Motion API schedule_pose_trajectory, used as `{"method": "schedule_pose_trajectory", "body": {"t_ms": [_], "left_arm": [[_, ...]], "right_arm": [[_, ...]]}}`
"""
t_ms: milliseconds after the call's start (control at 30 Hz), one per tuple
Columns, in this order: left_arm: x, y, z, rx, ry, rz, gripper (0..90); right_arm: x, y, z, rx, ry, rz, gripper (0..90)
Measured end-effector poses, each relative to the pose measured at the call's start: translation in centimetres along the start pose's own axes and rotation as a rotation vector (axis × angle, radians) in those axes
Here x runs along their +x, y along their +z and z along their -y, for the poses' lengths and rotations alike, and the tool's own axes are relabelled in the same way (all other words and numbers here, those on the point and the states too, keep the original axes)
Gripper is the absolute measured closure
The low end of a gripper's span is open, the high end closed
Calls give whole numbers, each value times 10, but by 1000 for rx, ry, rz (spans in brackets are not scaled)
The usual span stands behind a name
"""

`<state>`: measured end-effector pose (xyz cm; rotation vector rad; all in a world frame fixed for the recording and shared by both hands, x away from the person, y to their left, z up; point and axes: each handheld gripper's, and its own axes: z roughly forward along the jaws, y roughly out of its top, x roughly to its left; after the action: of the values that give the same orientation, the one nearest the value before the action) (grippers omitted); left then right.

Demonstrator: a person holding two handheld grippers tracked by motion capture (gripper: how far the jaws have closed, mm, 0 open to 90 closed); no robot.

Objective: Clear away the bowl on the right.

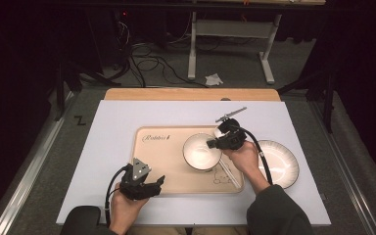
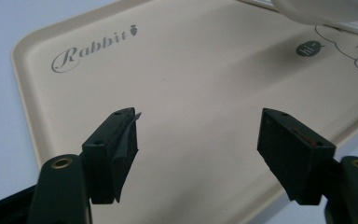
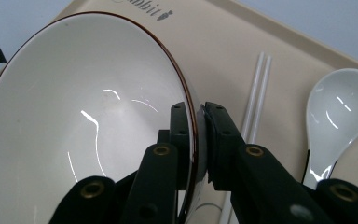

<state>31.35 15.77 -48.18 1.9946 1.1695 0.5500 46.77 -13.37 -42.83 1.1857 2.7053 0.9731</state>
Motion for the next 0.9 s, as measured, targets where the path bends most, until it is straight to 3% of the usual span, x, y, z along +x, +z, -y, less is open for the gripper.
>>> {"method": "schedule_pose_trajectory", "body": {"t_ms": [400,633,900], "left_arm": [[-2,14,-11,9,38,43,285],[-6,21,-17,11,63,70,286],[-7,18,-16,4,63,64,287]], "right_arm": [[-5,10,-20,-3,53,59,840],[-9,24,-29,11,97,79,840],[-11,38,-39,26,102,117,840]]}}
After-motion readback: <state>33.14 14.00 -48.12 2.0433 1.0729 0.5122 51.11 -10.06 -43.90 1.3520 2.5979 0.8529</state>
